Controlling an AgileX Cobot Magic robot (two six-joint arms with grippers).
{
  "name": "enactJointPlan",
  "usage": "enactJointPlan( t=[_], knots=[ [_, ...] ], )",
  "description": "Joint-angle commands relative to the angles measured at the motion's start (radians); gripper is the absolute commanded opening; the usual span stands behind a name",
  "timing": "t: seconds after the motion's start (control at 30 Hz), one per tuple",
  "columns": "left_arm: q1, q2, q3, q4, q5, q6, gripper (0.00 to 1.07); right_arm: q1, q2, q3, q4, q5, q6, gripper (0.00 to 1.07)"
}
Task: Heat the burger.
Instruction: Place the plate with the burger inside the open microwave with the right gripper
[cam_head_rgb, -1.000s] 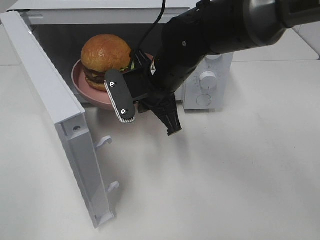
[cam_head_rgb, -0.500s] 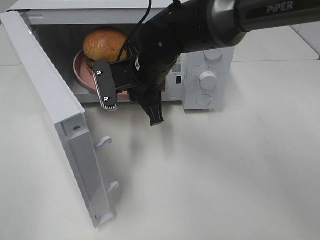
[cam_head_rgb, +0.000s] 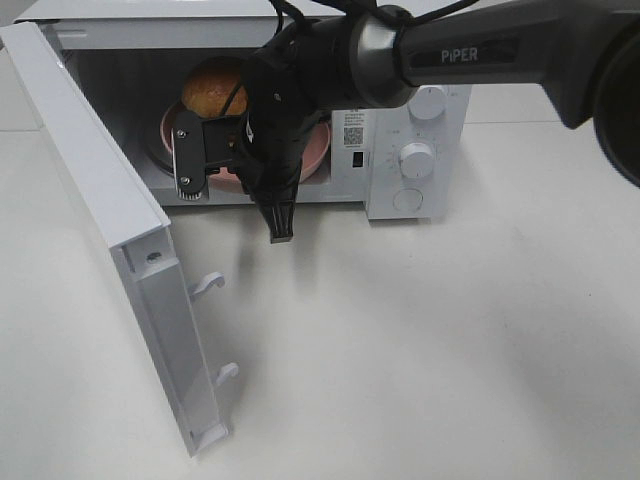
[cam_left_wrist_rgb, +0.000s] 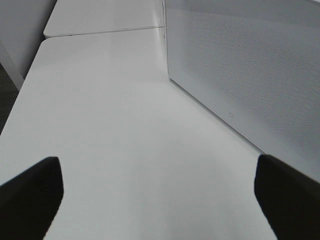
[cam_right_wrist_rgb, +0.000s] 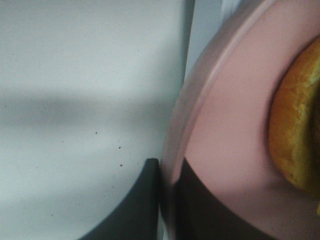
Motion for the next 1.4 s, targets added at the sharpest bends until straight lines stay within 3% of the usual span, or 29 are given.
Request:
enactJointPlan(
  t=[0.03,0.43,0.77,0.93,1.17,1.4],
  knots=[
    [-0.006,-0.019,0.002,-0.004,-0.01,0.001,0.96,-0.001,0.007,-0.045,-0.037,-0.015,0.031,0.0],
    [-0.006,-0.019,0.002,-0.004,-0.01,0.001,0.96,-0.001,0.112,-0.221,-0.037,0.034,0.067,0.0],
    [-0.006,-0.019,0.002,-0.003,-0.01,0.001,0.96,-0.004,0.132,-0.235,-0.037,0.035,0.084,0.03],
    [-0.006,-0.019,0.002,-0.003,-0.01,0.001,0.96,-0.004,0.132,-0.235,-0.037,0.038,0.104,0.11],
    [-0.006,-0.019,0.002,-0.003,-0.01,0.001,0.96,-0.002,0.132,-0.235,-0.037,0.049,0.104,0.36],
    [-0.006,-0.019,0.002,-0.003,-0.01,0.001,0.96,-0.002,0.095,-0.197,-0.009,0.032,0.098,0.43]
  ],
)
